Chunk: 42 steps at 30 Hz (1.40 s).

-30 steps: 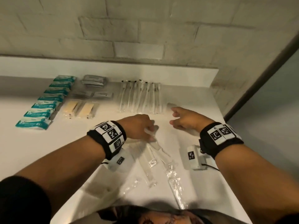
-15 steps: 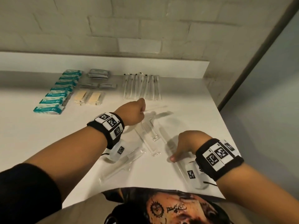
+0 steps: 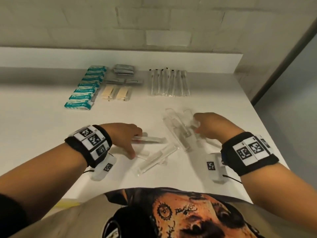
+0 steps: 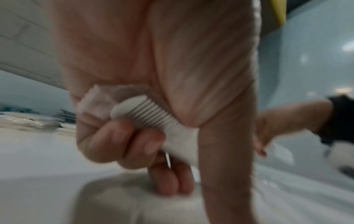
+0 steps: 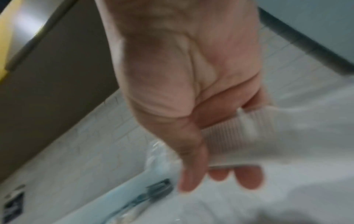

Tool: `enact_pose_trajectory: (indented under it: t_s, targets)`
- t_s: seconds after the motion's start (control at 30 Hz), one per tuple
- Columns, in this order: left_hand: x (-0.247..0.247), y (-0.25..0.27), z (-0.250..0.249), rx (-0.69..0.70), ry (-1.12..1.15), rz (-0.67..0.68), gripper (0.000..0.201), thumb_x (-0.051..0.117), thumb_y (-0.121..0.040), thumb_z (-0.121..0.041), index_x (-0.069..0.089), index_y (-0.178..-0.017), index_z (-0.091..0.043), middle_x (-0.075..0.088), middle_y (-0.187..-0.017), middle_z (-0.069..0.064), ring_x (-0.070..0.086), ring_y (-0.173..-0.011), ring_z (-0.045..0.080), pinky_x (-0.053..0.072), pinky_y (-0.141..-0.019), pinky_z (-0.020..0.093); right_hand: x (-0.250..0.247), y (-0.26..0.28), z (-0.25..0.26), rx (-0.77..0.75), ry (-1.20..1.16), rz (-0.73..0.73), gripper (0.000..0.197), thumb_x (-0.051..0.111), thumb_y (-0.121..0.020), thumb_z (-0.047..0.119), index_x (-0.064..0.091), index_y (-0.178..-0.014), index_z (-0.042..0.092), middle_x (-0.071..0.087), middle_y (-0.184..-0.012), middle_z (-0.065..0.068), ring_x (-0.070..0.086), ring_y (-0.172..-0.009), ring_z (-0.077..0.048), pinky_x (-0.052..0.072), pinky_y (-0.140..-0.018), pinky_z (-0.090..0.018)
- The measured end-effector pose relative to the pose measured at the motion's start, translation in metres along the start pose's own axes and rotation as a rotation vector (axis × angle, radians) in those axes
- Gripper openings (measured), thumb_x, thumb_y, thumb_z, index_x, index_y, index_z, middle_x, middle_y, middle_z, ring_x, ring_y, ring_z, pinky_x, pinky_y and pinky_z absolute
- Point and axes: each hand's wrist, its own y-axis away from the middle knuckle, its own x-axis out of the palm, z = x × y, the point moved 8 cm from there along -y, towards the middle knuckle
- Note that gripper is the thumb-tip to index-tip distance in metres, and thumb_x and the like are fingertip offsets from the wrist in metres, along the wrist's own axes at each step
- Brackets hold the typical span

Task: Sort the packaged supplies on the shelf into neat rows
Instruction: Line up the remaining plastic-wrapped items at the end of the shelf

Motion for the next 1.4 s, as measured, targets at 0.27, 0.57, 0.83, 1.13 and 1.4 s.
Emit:
enact_pose_trajectory:
  t_s: [0.27, 0.57, 0.83, 1.13, 1.4]
  targets:
    - [0.014, 0.003, 0.004, 0.004, 0.090, -0.087, 0.035, 0.073, -0.077, -0.037, 0.051, -0.100, -0.025, 0.054, -0.088, -0.009, 0.052, -0.082, 0.015, 0.038, -0.066, 0.029, 0.062, 0.017, 0.106, -0.354, 0.178, 0.163, 0.053, 0.077, -0.073, 0.021, 0.049, -0.118, 0.028, 0.060, -0.109, 0.003, 0.052, -0.083, -0.015, 0.042, -0.067, -0.031]
    - [0.010, 0.004, 0.001, -0.012, 0.051, -0.134, 0.054, 0.076, -0.074, -0.035, 0.044, -0.117, -0.024, 0.042, -0.096, -0.013, 0.046, -0.084, 0.013, 0.034, -0.065, 0.025, 0.061, 0.012, 0.099, -0.282, 0.134, 0.206, 0.059, 0.078, -0.075, 0.024, 0.049, -0.126, 0.025, 0.060, -0.112, 0.005, 0.050, -0.085, -0.015, 0.040, -0.072, -0.029]
    - [0.002, -0.004, 0.001, -0.040, 0.044, -0.074, 0.020, 0.065, -0.078, -0.042, 0.049, -0.081, -0.029, 0.053, -0.084, -0.010, 0.052, -0.080, 0.014, 0.037, -0.063, 0.028, -0.011, -0.006, -0.016, -0.005, -0.232, 0.064, 0.055, 0.065, -0.087, 0.034, 0.046, -0.135, 0.015, 0.055, -0.132, -0.005, 0.055, -0.113, -0.023, 0.044, -0.093, -0.031]
    - [-0.109, -0.068, -0.080, 0.117, 0.773, -0.528, 0.014, 0.069, -0.085, -0.029, 0.064, -0.093, -0.018, 0.064, -0.081, -0.007, 0.059, -0.073, 0.011, 0.046, -0.063, 0.023, -0.029, -0.050, -0.141, 0.262, -0.536, -0.284, 0.049, 0.064, -0.086, 0.041, 0.057, -0.127, 0.016, 0.057, -0.130, -0.007, 0.058, -0.113, -0.023, 0.046, -0.094, -0.029]
    - [-0.131, -0.162, -0.170, 0.390, 1.473, -0.211, 0.013, 0.063, -0.089, -0.014, 0.060, -0.101, -0.010, 0.063, -0.076, -0.001, 0.056, -0.069, 0.015, 0.045, -0.059, 0.028, -0.068, -0.075, -0.130, -0.016, -1.303, -0.266, 0.011, 0.061, -0.093, 0.023, 0.063, -0.090, 0.013, 0.065, -0.074, -0.001, 0.055, -0.056, -0.013, 0.044, -0.052, -0.025]
